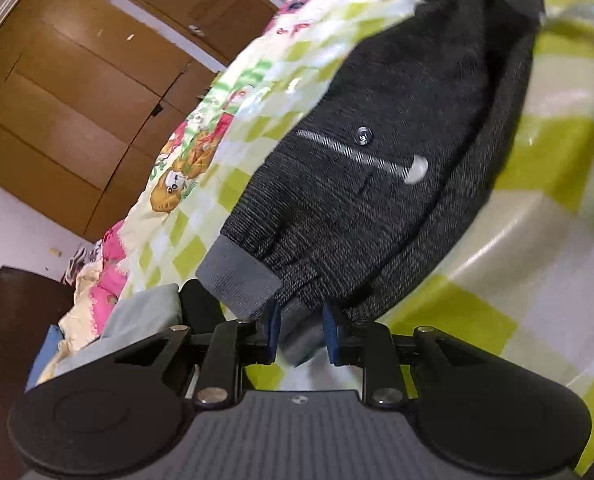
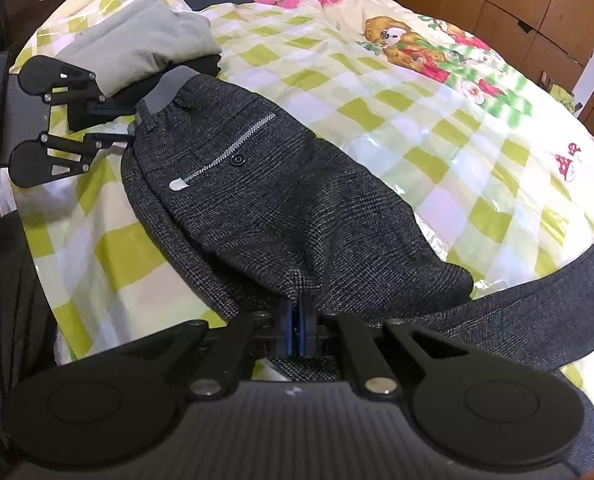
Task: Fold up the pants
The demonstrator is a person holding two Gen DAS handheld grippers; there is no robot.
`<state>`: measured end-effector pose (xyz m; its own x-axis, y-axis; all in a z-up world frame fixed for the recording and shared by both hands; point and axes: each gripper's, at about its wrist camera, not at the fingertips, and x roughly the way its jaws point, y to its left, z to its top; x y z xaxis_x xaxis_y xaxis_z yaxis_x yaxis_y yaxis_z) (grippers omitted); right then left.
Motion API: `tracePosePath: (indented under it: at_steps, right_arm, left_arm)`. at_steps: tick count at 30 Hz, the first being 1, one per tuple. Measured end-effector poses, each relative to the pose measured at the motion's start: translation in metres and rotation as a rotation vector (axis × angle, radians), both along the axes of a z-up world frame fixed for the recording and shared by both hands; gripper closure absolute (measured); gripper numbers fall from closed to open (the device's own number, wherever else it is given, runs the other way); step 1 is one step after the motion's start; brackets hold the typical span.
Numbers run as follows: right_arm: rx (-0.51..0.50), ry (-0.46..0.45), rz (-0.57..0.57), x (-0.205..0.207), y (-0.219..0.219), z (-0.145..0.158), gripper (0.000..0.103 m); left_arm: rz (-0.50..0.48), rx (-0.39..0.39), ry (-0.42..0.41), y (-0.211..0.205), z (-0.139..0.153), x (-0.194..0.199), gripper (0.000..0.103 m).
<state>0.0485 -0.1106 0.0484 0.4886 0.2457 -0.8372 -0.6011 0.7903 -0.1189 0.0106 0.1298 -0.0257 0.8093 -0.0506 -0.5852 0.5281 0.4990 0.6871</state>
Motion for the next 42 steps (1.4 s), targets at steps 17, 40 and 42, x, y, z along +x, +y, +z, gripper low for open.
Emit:
tracePosePath:
  at_steps: [17, 40, 42]
  right_arm:
    - [0.004, 0.029, -0.012, -0.01, 0.006, 0.004, 0.098]
    - [0.065, 0.05, -0.071, 0.004, 0.002, 0.007, 0.099]
    - [0.065, 0.052, -0.071, 0.003, 0.002, 0.008, 0.099]
  left_arm:
    - [0.1, -0.045, 0.034, 0.022, 0.003, 0.012, 0.082]
    - [-0.143, 0.134, -0.093, -0.014, -0.015, -0.004, 0.046]
    - [-0.141, 0.107, -0.08, -0.013, -0.005, -0.003, 0.046]
